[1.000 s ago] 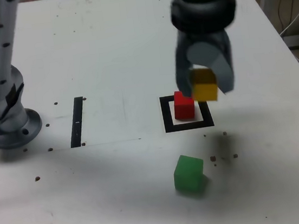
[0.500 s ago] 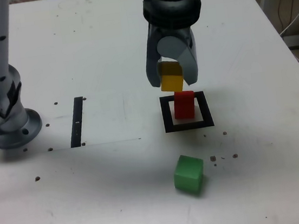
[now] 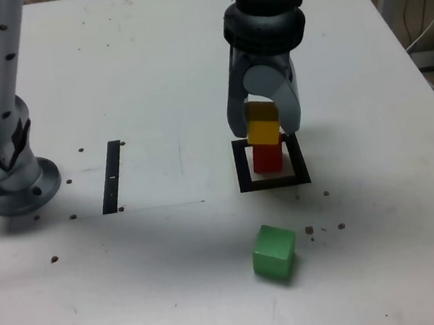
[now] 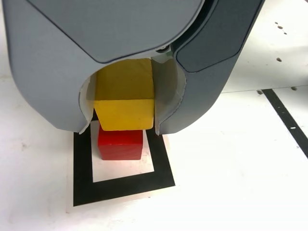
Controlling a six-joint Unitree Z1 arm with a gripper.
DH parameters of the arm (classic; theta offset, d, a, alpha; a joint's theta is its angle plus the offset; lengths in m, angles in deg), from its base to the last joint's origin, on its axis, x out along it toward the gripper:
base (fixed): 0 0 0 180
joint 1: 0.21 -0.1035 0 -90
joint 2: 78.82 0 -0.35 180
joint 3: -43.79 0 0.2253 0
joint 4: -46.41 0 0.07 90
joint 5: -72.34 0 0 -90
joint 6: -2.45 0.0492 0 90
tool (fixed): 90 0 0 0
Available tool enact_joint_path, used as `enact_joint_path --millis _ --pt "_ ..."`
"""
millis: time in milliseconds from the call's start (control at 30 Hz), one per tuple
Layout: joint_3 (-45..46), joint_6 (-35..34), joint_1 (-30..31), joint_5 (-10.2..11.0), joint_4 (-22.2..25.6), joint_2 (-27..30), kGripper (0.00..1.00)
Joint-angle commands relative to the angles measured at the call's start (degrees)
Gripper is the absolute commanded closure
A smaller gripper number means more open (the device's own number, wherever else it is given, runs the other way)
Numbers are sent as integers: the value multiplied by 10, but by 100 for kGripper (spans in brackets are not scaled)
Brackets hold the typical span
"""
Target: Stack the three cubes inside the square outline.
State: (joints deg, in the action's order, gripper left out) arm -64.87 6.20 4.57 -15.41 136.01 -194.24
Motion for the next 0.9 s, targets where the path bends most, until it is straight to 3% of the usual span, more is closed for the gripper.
enact_joint_path --millis 0,333,600,700,867 --pt "-2 3 -4 -4 -5 -7 72" --pt "9 11 -14 -9 -18 -12 72" --pt "14 13 -16 -10 -24 -12 65" --pt "15 13 -16 -10 -23 -11 56" --pt "16 13 -16 -9 -23 -8 33"
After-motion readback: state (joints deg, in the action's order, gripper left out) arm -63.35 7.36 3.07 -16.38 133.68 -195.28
